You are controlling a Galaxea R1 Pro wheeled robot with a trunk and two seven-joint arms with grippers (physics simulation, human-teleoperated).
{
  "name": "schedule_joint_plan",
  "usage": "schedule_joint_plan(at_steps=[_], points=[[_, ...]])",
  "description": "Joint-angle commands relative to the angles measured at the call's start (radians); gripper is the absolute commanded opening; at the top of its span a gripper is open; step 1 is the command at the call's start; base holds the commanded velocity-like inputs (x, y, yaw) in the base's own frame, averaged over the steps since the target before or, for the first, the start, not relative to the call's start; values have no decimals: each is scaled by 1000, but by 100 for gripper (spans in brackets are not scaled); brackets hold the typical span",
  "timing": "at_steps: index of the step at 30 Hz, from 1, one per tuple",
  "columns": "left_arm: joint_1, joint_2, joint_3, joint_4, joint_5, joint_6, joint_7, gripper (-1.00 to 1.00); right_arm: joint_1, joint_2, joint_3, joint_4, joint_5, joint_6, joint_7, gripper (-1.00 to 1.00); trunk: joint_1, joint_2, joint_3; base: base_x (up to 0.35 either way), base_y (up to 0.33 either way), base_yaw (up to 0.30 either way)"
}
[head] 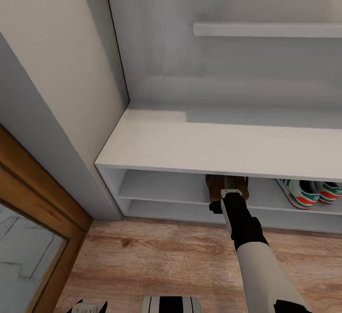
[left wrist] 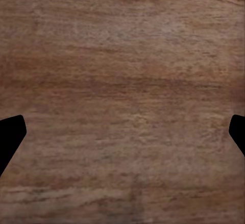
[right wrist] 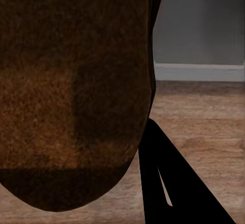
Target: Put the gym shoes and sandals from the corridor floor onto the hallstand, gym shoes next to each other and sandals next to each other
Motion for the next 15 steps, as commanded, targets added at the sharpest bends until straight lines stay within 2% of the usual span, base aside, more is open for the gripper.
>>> schedule_joint_plan(at_steps=[1,15], points=[[-1,-1,9,0,-8,-3,-8,100,0,1,-2,-1,-4,3,-5,-100,0,0,-1,162,0,0],[-1,-1,9,0,-8,-3,-8,100,0,1,-1,0,-5,2,-4,-100,0,0,-1,75,0,0]])
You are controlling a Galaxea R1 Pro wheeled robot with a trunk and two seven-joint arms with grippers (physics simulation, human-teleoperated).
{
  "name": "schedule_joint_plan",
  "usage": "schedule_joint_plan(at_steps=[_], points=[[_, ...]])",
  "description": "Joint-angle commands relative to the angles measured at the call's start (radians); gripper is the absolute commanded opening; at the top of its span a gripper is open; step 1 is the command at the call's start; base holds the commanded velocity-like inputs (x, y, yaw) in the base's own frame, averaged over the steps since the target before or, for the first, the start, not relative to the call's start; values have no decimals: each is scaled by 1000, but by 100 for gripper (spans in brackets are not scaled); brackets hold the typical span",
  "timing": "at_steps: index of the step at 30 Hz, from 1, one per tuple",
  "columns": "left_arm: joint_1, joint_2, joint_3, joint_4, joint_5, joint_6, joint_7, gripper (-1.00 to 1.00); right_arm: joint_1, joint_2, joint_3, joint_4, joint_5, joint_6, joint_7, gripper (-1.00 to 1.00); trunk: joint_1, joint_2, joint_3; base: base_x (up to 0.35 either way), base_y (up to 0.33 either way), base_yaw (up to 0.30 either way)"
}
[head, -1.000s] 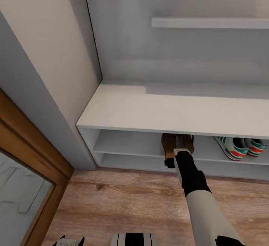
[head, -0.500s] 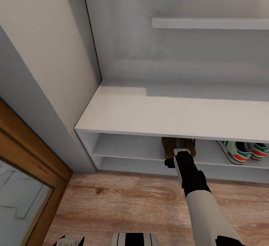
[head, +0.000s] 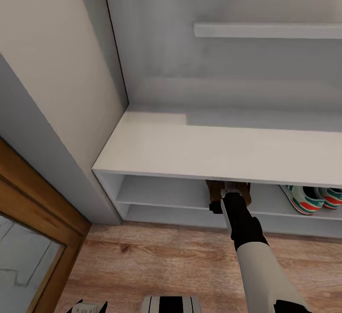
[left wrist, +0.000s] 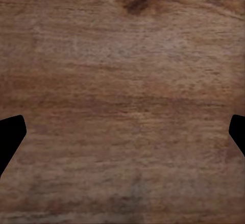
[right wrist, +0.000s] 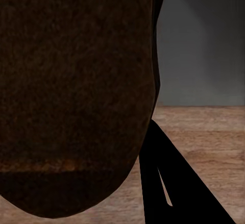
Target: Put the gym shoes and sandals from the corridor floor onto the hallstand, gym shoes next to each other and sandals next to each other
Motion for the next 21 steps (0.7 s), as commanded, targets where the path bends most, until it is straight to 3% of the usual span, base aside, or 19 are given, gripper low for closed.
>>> schedule_joint_plan(at_steps=[1,21], points=[[-1,-1,8,0,-8,-3,-8,100,-1,1,-2,-1,-4,3,-5,-100,0,0,-1,15,0,0],[-1,-1,8,0,-8,-3,-8,100,-1,1,-3,0,-4,3,-5,-100,0,0,-1,71,0,0]])
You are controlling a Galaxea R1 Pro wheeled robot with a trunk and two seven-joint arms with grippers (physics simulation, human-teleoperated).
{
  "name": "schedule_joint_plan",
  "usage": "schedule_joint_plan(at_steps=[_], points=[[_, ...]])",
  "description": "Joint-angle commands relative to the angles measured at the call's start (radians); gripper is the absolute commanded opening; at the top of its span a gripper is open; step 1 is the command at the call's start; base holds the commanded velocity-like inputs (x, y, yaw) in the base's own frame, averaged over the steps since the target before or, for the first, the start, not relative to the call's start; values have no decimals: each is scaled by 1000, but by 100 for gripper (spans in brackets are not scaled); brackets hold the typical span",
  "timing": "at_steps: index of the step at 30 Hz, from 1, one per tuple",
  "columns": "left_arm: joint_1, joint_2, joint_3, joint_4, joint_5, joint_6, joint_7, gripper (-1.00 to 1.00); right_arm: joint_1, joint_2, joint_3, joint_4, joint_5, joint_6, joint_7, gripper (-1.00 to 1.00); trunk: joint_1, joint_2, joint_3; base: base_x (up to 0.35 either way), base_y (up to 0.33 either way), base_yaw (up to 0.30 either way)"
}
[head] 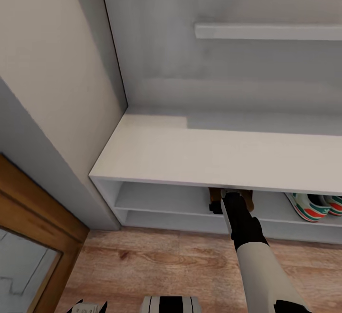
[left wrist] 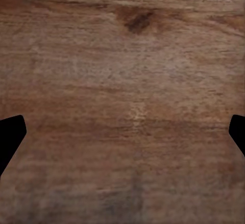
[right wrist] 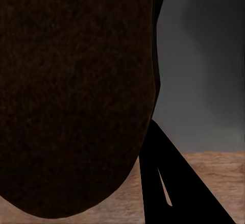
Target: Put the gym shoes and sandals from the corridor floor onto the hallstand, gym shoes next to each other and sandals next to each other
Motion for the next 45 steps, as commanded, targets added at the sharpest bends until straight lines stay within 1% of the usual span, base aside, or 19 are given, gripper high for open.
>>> schedule_joint_plan(at_steps=[1,13,14,31,45], points=[[-1,-1,8,0,-8,-3,-8,100,-1,1,-2,-1,-4,3,-5,-100,0,0,-1,41,0,0],[-1,-1,8,0,-8,-3,-8,100,0,1,-2,-1,-4,3,-5,-100,0,0,-1,4,0,0],[-1,-1,8,0,-8,-3,-8,100,0,1,-2,-1,-4,3,-5,100,0,0,-1,0,0,0],[-1,-1,6,0,-7,-5,-8,100,0,1,-2,2,-4,4,-5,100,0,0,-1,-12,0,0],[-1,-1,5,0,-7,-5,-8,100,0,1,-2,2,-5,3,-3,100,0,0,-1,-296,0,0]])
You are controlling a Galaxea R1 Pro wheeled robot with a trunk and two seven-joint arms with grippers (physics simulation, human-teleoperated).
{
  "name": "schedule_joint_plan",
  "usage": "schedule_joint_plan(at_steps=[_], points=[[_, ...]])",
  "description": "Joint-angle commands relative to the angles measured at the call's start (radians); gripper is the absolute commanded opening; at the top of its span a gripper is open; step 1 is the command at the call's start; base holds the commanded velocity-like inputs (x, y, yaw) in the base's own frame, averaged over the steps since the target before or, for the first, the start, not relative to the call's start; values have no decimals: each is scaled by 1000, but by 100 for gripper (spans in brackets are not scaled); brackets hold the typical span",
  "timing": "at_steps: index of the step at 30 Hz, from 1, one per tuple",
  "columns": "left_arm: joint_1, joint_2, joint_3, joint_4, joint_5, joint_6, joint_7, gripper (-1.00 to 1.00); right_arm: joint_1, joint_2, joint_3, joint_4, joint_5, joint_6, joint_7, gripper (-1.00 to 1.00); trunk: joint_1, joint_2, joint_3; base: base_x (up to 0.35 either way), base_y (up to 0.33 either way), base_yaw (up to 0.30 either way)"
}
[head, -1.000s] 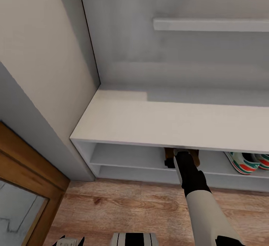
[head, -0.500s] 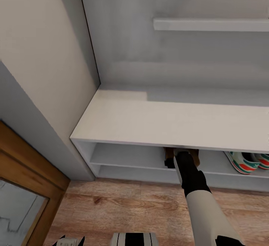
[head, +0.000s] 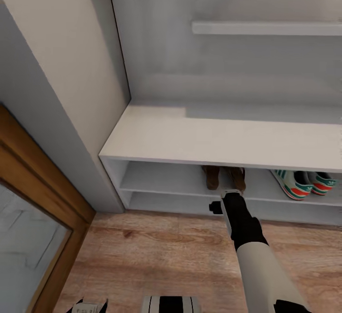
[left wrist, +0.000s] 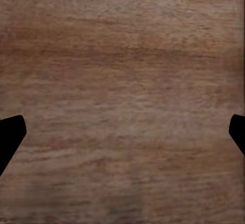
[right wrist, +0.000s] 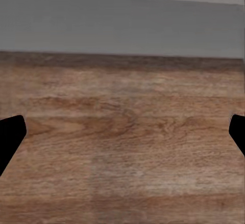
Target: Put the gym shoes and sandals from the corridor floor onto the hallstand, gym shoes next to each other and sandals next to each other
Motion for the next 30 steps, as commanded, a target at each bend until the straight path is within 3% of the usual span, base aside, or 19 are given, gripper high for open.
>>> schedule_joint_plan(at_steps=[1,21,30], points=[[-1,-1,8,0,-8,-3,-8,100,-1,1,-2,-1,-4,3,-4,100,-1,0,-1,-335,0,0],[-1,-1,10,0,-9,-3,-8,100,1,1,-1,3,-5,1,-4,100,-1,0,-1,-333,0,0],[-1,-1,11,0,-10,-3,-8,100,3,1,0,57,-4,-15,-4,100,-1,0,-1,-165,-13,0]])
